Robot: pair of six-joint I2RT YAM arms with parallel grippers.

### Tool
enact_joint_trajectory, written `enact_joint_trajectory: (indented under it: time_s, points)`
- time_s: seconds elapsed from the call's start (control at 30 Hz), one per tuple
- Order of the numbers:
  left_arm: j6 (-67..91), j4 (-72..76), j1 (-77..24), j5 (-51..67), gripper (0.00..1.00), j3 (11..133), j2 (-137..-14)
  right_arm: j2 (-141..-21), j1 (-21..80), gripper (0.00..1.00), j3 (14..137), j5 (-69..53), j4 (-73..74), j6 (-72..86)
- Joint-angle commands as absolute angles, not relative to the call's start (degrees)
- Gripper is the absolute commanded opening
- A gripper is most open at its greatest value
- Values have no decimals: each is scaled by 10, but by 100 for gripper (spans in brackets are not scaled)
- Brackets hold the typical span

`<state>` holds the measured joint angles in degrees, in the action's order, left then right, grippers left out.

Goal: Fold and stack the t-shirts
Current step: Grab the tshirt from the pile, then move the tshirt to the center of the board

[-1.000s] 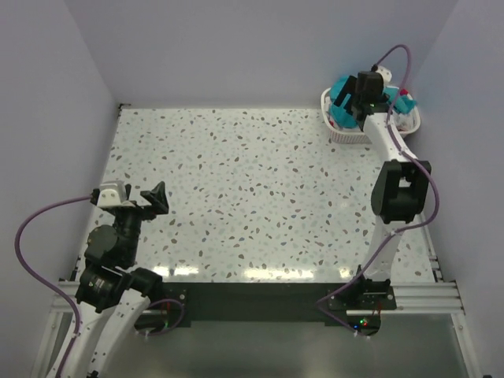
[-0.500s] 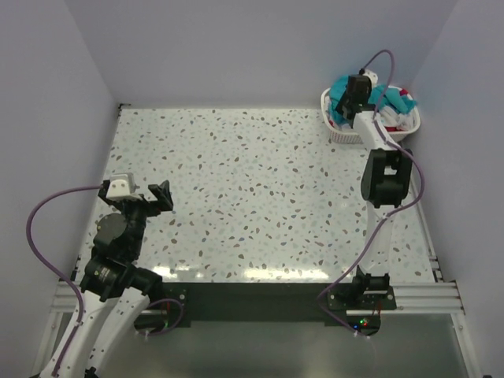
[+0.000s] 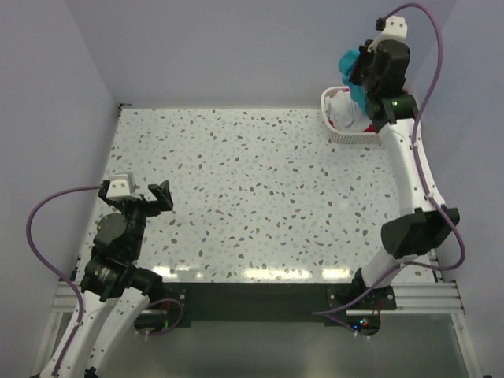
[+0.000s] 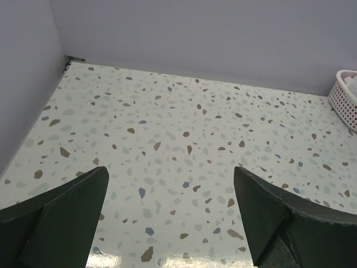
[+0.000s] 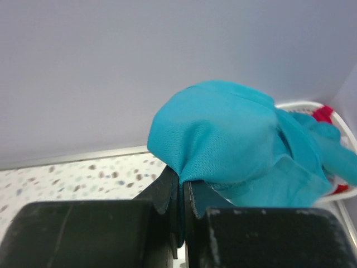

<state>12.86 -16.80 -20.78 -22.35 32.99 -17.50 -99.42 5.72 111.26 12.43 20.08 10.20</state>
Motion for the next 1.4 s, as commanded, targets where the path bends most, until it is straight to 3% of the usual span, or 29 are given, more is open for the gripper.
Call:
enact_joint_trajectory:
  time_s: [0.0, 0.17, 0.37, 0.47, 0.6, 0.67, 0.73, 0.77, 0.83, 0.97, 1.07, 1.23, 1.37]
  points:
    - [125, -147, -212, -227, 100, 333, -173, -914, 121, 0, 1118, 80, 270, 59]
    - [126, -149, -212, -224, 100, 335, -183, -850, 208, 0, 1115, -78, 274, 111]
    - [126, -151, -212, -220, 100, 337, -192, -826, 263, 0, 1097, -214, 175, 166]
    - [126, -154, -212, -222, 100, 338, -196, -823, 263, 0, 1105, -224, 177, 150]
    - [127, -156, -212, -223, 100, 338, -202, -764, 262, 1, 987, -103, 197, 113]
    - [127, -151, -212, -218, 100, 337, -210, -741, 263, 16, 915, -22, 198, 109]
    - [129, -153, -212, -207, 100, 339, -219, -721, 262, 24, 817, 106, 217, 119]
    - [131, -154, -212, -203, 100, 341, -232, -719, 262, 39, 789, 151, 230, 138]
    - [144, -160, -212, -188, 100, 347, -258, -714, 261, 54, 695, 257, 298, 186]
    - [185, -191, -212, -171, 100, 365, -328, -694, 261, 76, 628, 251, 321, 198]
    - [233, -226, -213, -177, 100, 381, -411, -691, 263, 83, 603, 152, 330, 169]
    - [291, -278, -186, -231, 100, 427, -563, -699, 279, 85, 596, 43, 331, 136]
    - [302, -244, -14, -146, 100, 432, -638, -727, 320, 85, 592, 10, 310, 124]
